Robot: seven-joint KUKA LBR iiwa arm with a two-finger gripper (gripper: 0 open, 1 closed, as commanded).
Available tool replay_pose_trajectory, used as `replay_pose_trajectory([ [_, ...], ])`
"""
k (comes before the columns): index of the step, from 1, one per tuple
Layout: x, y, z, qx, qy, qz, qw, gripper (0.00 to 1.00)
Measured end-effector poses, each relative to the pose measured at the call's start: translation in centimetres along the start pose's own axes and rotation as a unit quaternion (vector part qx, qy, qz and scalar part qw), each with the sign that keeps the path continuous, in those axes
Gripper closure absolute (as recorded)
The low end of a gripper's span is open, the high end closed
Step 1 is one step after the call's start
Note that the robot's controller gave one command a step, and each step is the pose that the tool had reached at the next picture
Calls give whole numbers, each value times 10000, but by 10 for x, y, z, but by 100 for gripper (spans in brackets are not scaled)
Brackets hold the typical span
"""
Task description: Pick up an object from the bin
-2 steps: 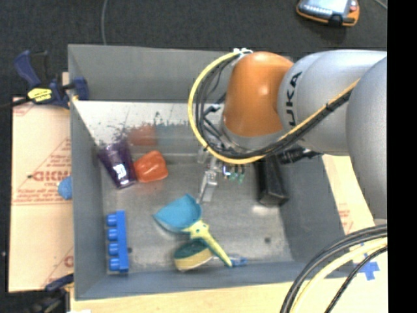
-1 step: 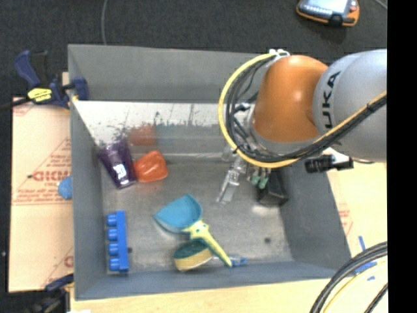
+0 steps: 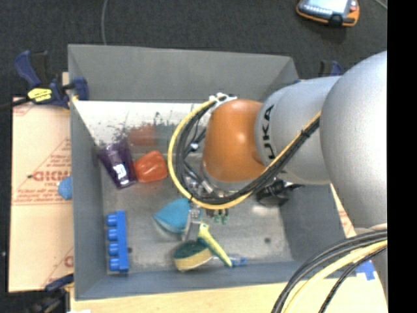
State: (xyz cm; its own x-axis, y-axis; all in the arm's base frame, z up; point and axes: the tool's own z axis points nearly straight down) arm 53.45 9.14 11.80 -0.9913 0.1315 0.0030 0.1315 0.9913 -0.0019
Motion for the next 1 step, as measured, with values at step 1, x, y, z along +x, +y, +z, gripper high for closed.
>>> replay_pose_trajectory([
  [1, -14, -13, -10, -22, -86, 305, 9995, 0],
])
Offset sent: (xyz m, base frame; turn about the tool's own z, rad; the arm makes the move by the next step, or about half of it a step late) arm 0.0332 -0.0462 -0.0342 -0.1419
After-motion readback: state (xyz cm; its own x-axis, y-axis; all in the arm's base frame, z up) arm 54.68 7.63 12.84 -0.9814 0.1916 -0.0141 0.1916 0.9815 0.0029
